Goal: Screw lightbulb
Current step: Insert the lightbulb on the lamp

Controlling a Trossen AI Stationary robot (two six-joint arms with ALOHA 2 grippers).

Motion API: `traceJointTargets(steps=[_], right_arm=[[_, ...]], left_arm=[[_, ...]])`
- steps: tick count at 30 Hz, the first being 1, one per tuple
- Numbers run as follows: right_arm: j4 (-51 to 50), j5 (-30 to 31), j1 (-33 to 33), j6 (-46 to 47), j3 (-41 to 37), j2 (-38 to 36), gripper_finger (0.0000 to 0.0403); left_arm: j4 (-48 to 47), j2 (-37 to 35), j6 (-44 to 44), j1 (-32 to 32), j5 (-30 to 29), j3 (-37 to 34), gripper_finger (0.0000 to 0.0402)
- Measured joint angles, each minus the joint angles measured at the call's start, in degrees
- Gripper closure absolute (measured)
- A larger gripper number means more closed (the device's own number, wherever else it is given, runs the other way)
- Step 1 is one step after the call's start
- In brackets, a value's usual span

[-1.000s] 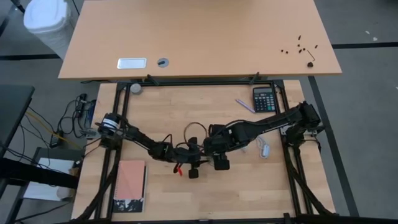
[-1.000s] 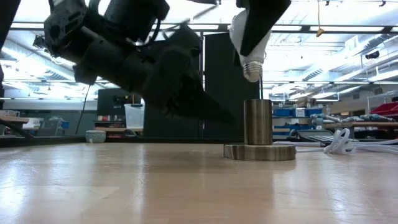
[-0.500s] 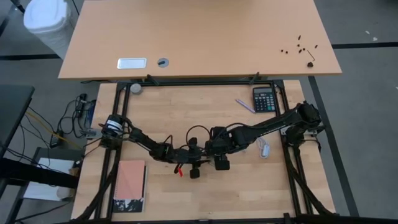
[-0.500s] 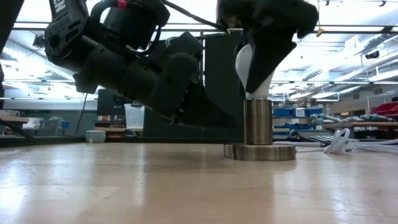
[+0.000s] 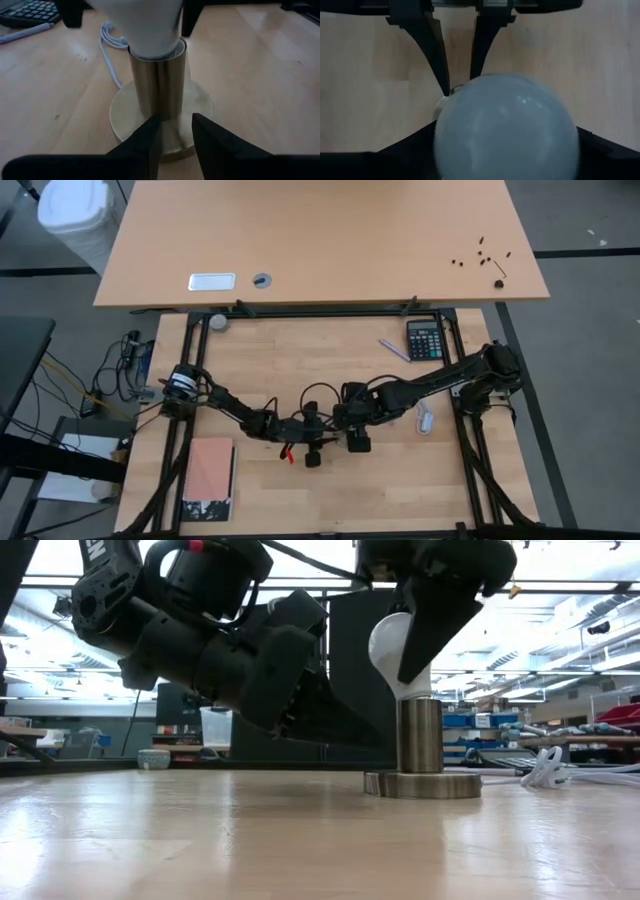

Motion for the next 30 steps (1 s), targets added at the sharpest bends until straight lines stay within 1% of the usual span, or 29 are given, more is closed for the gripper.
traceJointTargets(steps=[11, 18, 24, 27, 30], right_arm=[[-0.03, -0.03, 1.1, 0.45, 0.0, -0.96, 0.0102], [-2.57, 0.04, 2.53, 2.89, 0.0, -1.11, 0.0103], [-1.45, 3.85, 4.43, 3.39, -0.21, -1.14, 0.0103], [-0.65, 6.07, 5.41, 4.32, -1.58, -1.3, 0.0104], [2.17, 6.64, 6.06, 5.41, -4.16, -1.46, 0.0104]], left_arm=[[0.47, -0.28, -0.05, 0.48, 0.14, 0.0, 0.0289], [-1.8, -4.69, 0.7, 0.48, 0.12, -0.01, 0.0289], [-2.18, -6.56, 2.54, 0.5, 0.1, 0.0, 0.0289], [-2.46, -6.51, 2.94, 0.52, 0.11, 0.0, 0.0289], [-2.28, -6.51, 2.98, 0.52, 0.12, 0.0, 0.0289]])
